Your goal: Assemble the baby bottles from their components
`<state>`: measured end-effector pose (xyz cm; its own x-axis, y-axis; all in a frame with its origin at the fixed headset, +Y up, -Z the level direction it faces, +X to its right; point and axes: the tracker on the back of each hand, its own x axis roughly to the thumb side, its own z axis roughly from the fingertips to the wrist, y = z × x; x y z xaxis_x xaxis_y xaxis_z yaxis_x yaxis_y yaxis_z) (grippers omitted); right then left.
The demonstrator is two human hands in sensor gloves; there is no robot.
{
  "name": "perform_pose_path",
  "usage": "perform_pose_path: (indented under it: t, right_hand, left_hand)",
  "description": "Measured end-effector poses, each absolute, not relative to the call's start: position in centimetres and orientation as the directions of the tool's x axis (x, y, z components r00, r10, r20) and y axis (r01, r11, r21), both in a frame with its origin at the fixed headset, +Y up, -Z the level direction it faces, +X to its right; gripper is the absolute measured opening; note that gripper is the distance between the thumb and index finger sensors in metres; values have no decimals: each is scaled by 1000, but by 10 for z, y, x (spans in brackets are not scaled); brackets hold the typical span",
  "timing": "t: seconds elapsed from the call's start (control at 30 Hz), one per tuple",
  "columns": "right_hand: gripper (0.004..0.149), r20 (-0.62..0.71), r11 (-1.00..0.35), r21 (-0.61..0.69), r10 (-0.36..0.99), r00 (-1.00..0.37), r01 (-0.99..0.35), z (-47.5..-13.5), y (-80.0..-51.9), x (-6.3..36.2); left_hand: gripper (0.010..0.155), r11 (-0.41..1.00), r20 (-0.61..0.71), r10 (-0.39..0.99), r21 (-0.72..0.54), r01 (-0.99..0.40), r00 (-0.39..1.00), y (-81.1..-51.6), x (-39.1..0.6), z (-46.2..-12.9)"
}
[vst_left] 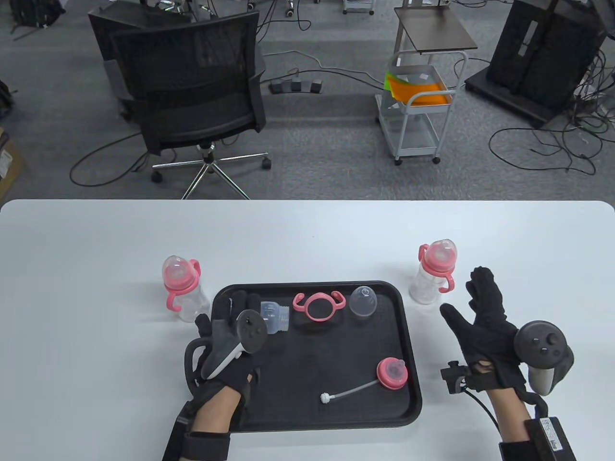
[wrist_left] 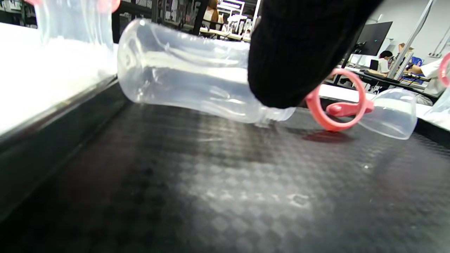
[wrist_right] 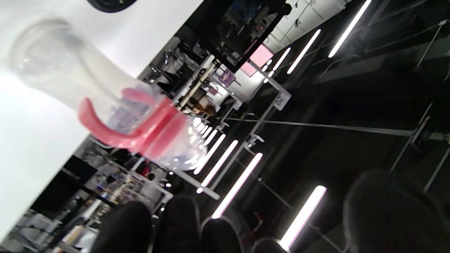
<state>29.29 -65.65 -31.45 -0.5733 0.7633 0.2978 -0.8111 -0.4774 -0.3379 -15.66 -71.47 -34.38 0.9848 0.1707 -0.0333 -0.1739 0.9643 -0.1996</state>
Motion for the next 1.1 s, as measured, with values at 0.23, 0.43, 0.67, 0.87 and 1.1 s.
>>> perform_pose_path:
  t: [0.23, 0.43, 0.67, 0.87, 1.1]
  right_hand:
    - [94, 361, -553, -300, 689, -629, -777, -308, -657, 273]
    - [94, 388, -604, -269, 645, -659, -750, -307, -659, 263]
    - [95, 387, -660, -235, 610, -692, -714, -310, -667, 254]
    - [96, 403, -685, -229, 580, -707, -692, -306, -666, 249]
    - [96, 414, -688, -214, 578, -703, -693, -305, -666, 247]
  left_hand:
    - [112, 971, -58, 116, -205, -125, 992, -724, -158, -357]
    - [110, 955, -127, 88, -271, -120, 988, -736, -161, -369]
    - [104, 971, -102, -7, -239, -17, 995, -737, -156, -367]
    - [98, 961, -88, -60, -274, 33, 994, -743, -156, -363]
    - [97, 974, -54, -72, -219, 58, 996, -735, -156, -354]
